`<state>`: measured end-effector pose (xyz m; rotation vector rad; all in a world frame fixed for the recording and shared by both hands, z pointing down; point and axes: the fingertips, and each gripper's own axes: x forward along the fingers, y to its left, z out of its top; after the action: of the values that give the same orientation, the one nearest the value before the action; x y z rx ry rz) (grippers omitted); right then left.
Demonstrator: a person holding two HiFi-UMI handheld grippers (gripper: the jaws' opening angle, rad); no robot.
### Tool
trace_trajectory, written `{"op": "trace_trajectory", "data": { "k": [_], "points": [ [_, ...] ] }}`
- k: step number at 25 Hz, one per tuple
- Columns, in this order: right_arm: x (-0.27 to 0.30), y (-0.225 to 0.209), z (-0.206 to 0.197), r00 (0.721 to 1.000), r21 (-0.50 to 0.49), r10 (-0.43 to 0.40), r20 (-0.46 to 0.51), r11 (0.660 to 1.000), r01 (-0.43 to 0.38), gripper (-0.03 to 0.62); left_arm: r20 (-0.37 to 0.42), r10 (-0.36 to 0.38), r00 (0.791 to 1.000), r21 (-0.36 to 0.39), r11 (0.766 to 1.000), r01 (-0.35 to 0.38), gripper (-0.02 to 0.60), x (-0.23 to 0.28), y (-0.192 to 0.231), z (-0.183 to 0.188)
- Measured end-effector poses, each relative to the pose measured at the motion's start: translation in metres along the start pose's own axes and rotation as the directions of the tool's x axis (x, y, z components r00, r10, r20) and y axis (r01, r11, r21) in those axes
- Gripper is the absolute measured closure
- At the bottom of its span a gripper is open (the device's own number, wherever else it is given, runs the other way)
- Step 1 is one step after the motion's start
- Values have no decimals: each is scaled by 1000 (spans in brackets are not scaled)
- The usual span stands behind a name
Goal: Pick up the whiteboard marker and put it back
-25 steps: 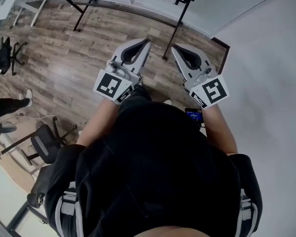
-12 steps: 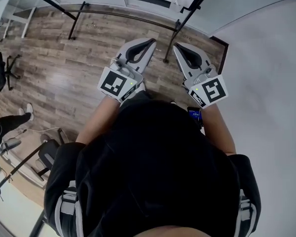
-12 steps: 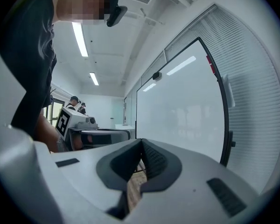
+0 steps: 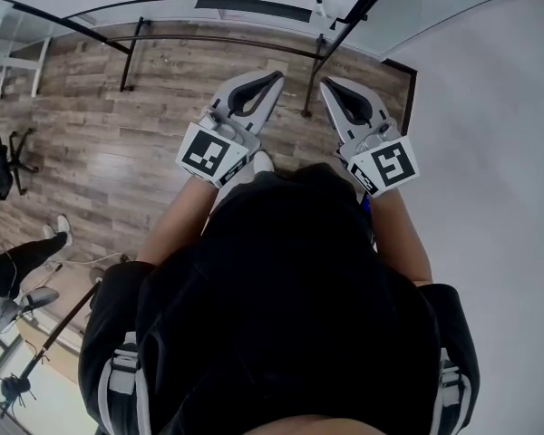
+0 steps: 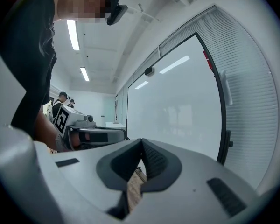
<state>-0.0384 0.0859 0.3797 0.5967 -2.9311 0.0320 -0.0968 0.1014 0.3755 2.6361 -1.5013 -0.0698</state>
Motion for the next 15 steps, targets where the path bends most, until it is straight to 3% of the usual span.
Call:
{"op": "trace_trajectory", "data": {
  "k": [7, 15],
  "points": [
    [-9, -36, 14, 1000, -1, -29, 6, 1000, 29, 601, -8, 6, 1000, -5, 1000, -6, 577, 27, 2, 11],
    [12, -107, 9, 998, -11, 46, 31, 999, -46, 601, 16, 63, 998, 19, 998, -64, 577, 92, 25, 9]
  ]
}}
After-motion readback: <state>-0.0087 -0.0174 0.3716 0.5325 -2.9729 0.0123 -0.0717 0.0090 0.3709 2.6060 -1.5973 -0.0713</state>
